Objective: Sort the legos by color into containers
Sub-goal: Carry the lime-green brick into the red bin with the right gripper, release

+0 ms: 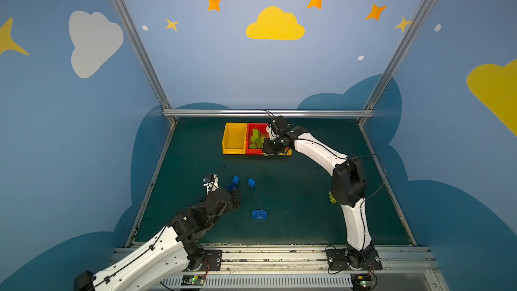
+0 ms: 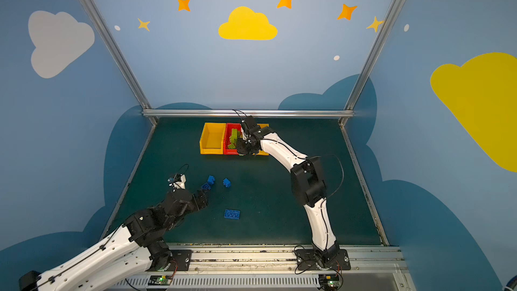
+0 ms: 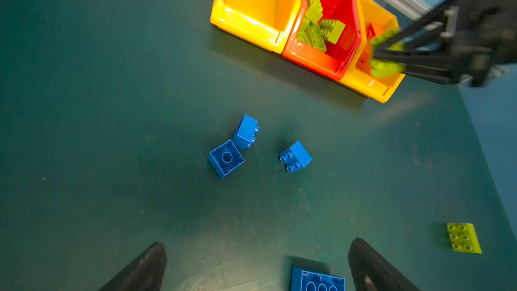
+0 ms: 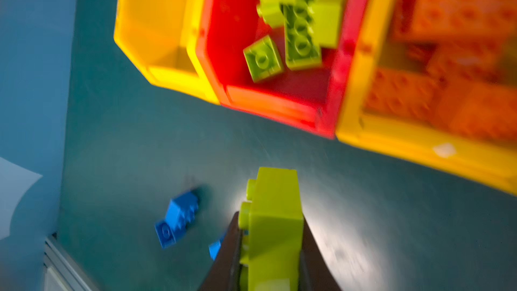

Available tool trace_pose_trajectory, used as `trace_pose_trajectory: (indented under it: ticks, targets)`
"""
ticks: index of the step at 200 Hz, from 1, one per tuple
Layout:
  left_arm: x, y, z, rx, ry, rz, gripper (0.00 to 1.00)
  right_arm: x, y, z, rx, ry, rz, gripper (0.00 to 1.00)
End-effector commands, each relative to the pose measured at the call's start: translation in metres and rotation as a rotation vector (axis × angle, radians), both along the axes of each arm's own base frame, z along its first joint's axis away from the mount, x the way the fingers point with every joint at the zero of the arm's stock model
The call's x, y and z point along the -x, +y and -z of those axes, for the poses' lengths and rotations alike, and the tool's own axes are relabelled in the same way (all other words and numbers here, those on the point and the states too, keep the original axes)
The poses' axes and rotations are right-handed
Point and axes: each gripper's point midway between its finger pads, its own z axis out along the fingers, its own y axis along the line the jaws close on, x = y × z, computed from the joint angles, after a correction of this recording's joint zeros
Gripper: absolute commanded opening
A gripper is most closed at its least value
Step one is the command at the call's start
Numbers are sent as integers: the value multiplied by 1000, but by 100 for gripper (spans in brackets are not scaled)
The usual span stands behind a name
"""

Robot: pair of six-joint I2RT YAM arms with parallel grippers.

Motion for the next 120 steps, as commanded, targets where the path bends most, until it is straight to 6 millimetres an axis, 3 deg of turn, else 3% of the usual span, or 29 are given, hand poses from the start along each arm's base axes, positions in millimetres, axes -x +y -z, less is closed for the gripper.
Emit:
trace_pose_trajectory:
  ticks: [1, 46, 53, 62, 68, 75, 92, 120]
  targets:
    - [5, 17, 7, -50, 13, -44, 100, -14, 16, -3, -2, -7, -63, 11]
    - [9, 30, 8, -66, 17, -81, 100, -71, 32, 0, -21, -142, -33, 14]
    - [9, 30, 7, -64, 15, -82, 100, -79, 31, -1, -31, -159, -23, 23]
    - [9, 31, 6, -64, 14, -84, 100, -86, 32, -1, -49, -176, -22, 45]
    - [9, 33, 6, -64, 14, -87, 100, -88, 33, -4, -63, -186, -28, 59]
    - [9, 34, 5, -64, 13, -91, 100, -88, 35, -10, -76, -198, -36, 65]
    - [10, 35, 3, -61, 9, -95, 100, -83, 37, -34, -80, -247, -74, 67]
    - [9, 30, 1, -37, 2, -79, 100, -67, 25, -71, -50, -313, -90, 68]
